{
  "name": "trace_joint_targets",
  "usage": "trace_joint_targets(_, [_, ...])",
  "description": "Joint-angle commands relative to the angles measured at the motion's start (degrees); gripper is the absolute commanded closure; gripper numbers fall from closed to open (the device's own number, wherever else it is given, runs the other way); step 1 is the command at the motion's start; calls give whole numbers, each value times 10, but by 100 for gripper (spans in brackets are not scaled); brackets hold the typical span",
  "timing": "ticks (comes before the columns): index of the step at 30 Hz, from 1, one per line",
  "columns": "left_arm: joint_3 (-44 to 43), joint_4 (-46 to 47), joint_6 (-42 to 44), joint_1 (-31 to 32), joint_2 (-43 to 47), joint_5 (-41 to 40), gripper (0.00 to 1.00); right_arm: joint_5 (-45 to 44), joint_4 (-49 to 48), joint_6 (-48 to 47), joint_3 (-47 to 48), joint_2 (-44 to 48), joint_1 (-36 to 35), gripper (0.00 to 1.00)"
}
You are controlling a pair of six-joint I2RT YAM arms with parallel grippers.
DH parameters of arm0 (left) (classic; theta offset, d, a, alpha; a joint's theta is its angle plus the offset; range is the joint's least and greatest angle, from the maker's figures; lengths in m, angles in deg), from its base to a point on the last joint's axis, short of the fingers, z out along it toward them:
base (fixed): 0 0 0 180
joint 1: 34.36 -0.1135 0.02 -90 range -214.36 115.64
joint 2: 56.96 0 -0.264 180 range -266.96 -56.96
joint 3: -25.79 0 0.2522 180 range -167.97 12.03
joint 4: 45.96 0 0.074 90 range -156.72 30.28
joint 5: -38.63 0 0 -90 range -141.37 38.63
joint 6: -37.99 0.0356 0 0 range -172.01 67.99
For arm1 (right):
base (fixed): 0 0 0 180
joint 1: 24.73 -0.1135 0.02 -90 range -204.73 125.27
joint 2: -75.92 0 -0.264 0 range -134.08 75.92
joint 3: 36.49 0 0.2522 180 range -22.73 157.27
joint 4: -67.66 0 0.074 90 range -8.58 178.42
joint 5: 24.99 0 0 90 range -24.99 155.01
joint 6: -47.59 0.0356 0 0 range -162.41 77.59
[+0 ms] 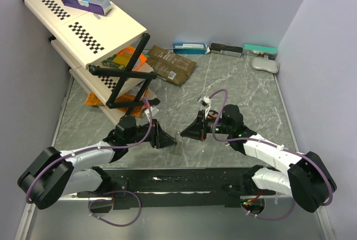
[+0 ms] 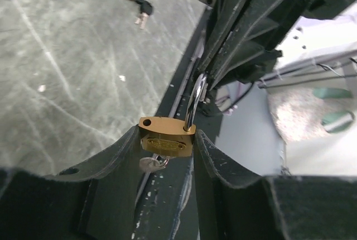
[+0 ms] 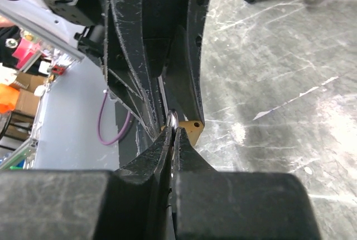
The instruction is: Unlock with the key
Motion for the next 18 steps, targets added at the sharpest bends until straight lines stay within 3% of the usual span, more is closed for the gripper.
trace_joint_targets(1, [-36, -47, 30, 1, 25, -86, 99, -2, 18, -14, 33, -10, -18, 100])
trace_joint_targets(18, [-122, -270, 85, 89, 3, -346, 99, -144, 73, 26, 67, -98, -45, 100])
